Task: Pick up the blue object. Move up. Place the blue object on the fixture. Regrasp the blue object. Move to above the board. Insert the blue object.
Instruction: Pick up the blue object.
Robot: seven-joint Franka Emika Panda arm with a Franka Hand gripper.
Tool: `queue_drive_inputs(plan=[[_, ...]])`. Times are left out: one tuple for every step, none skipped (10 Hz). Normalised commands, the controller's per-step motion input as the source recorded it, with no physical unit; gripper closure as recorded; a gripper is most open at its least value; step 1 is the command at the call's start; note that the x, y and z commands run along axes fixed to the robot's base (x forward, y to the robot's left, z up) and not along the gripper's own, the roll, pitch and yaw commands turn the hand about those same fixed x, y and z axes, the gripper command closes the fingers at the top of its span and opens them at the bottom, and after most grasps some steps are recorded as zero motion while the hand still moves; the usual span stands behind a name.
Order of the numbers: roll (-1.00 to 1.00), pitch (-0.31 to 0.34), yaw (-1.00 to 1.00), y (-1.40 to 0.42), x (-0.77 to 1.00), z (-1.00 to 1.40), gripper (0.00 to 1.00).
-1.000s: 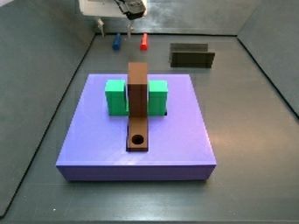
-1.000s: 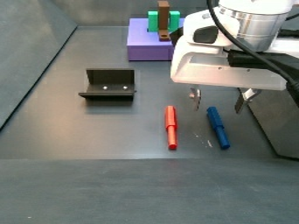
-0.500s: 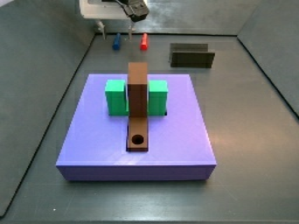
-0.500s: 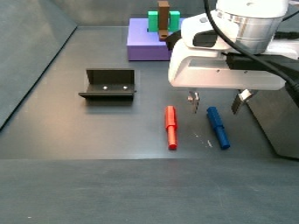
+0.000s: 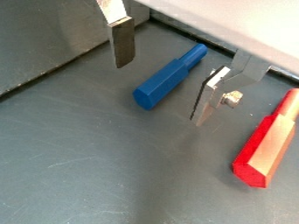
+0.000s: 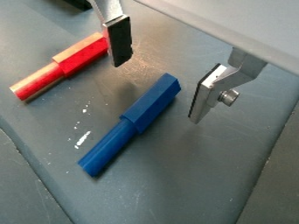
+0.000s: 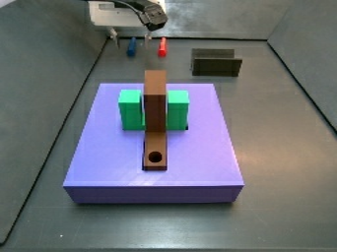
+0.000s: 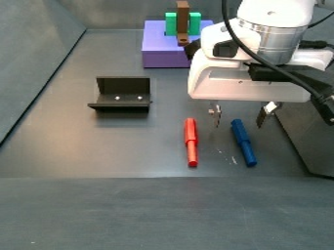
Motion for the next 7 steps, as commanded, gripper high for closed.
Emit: queue_drive_inputs(plan=[[-0.05,-0.207,0.0,0.0,0.0,-0.37,0.0],[-0.05,-0.203,0.0,0.05,-0.03,-0.37,0.0],[-0.09,-0.217,0.0,0.03,-0.05,-0.44,0.0],[-0.1,-0.216,0.0,0.0,-0.04,-0.43,0.0],[-0.1,-0.209,0.0,0.0,-0.03,-0.4,0.0],[-0.12,-0.2,0.0,0.01,-0.03,-0.35,0.0],[-0.11,-0.21,0.0,0.01,-0.04,-0.41,0.0]])
